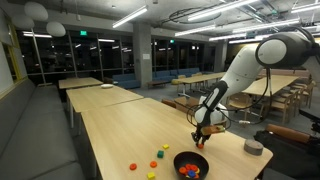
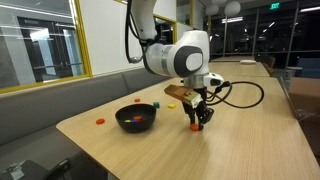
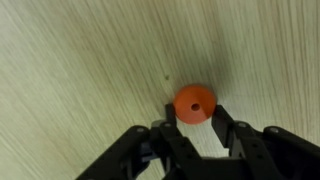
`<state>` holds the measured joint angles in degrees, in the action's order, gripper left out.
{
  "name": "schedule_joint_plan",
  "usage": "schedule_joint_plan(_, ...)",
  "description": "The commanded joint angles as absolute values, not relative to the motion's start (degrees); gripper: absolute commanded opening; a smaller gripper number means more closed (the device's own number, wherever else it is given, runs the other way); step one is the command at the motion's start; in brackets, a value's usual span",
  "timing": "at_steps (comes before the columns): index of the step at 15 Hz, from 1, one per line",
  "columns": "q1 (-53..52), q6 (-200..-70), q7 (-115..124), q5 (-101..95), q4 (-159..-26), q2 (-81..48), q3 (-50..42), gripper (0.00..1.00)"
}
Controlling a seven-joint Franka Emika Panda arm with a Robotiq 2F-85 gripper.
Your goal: Put the round blue and orange blocks in the black bowl
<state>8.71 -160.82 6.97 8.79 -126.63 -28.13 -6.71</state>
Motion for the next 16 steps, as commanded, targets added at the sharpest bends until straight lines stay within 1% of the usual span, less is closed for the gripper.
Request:
schedule_joint_plan(1,6.8,-157.3,7.9,6.2,-127.4,-24.8,-8.4,0.22)
schedule_joint_plan(7,3.5,-152.4,9.2,3.3,-128.2,-19.9,-8.1,0.22)
schedule_joint_plan(16,-2.2,-146.2,10.5,4.2,-130.9,-11.6,-2.0,0.22)
